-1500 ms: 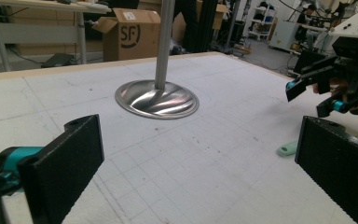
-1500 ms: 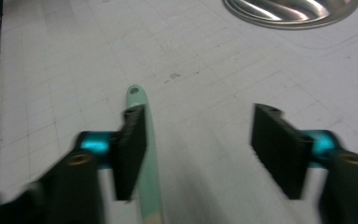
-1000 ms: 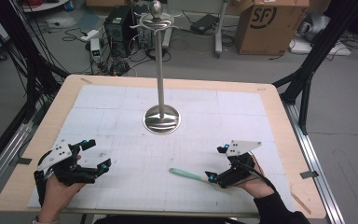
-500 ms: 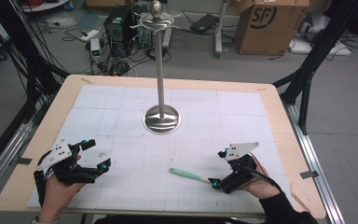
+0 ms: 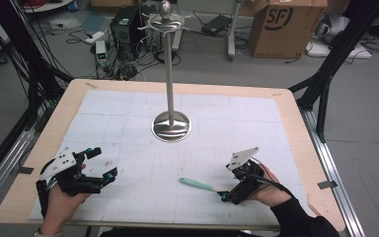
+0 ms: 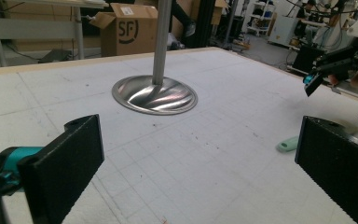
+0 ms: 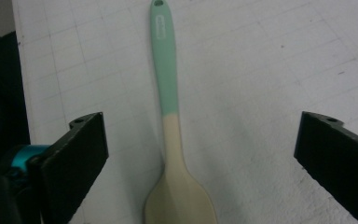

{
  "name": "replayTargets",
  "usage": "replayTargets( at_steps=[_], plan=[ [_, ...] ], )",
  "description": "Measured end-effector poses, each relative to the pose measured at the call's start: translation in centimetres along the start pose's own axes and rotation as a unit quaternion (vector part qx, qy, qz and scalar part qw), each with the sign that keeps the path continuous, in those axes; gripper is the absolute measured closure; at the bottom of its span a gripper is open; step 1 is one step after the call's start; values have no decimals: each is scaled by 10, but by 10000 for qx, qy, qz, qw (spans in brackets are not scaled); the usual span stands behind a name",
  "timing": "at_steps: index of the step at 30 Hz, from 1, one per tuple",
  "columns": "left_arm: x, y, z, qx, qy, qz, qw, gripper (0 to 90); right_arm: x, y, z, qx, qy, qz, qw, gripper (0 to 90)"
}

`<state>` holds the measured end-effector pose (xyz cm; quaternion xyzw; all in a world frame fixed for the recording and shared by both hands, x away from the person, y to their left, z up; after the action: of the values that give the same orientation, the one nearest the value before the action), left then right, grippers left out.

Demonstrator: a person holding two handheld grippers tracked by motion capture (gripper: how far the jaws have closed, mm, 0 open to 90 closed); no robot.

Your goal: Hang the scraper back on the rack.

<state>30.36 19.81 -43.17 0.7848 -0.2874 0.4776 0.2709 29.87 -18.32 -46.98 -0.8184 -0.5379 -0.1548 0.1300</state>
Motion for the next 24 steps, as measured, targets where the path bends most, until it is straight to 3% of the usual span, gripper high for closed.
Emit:
replayTargets(
  at_steps=[4,13,16,24],
  plan=[
    [0,-1,0,11,-7,-10,10000,17,3,1,0,-57,-198,-11,9998,60],
    [-1,-2,0,61,7,27,10000,17,9,-6,3,47,-661,-256,9975,250],
    [0,-2,-1,68,21,16,10000,17,9,-9,9,81,-1041,-449,9935,359],
    [0,-2,-1,65,15,1,10000,17,13,-13,16,80,-1482,-690,9865,539]
  ],
)
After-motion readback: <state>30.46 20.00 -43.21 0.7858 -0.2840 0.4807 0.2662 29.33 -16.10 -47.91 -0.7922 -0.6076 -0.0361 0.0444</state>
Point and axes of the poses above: each handheld gripper's, and its own axes: z roughly forward along the jaws, x roughly out of its top, y roughly to its right, the point moved 8 cm from there along z, roughly forward along the jaws, and after that the axes turned 14 degrees about -y, right-handed, at the moved point
